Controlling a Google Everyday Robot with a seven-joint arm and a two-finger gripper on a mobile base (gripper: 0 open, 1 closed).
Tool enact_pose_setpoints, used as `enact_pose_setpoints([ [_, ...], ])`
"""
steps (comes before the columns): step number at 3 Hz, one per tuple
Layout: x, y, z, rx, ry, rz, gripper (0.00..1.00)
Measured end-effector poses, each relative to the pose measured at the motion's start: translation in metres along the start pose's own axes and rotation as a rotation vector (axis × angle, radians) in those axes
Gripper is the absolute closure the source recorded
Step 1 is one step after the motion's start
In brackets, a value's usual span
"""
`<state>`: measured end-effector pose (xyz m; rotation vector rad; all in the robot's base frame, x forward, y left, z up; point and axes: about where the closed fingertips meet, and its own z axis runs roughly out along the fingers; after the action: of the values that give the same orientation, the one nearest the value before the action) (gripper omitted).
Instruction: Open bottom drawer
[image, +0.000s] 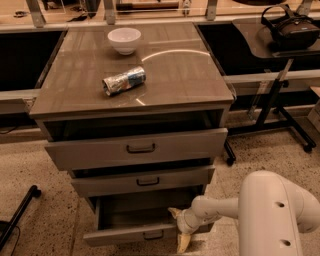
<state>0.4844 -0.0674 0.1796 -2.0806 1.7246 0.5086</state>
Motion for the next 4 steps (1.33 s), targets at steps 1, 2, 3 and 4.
enact_pose_setpoints([
  [1,0.004,0.021,-0.002,-0.03,0.041,0.055,0.18],
  [2,0.007,0.037,-0.004,-0.058,0.064,0.092,0.42],
  [3,0.008,0.044,-0.008,-0.067,0.071,0.106,0.66],
  [4,0.009,0.044,-0.01,-0.067,0.071,0.108,0.72],
])
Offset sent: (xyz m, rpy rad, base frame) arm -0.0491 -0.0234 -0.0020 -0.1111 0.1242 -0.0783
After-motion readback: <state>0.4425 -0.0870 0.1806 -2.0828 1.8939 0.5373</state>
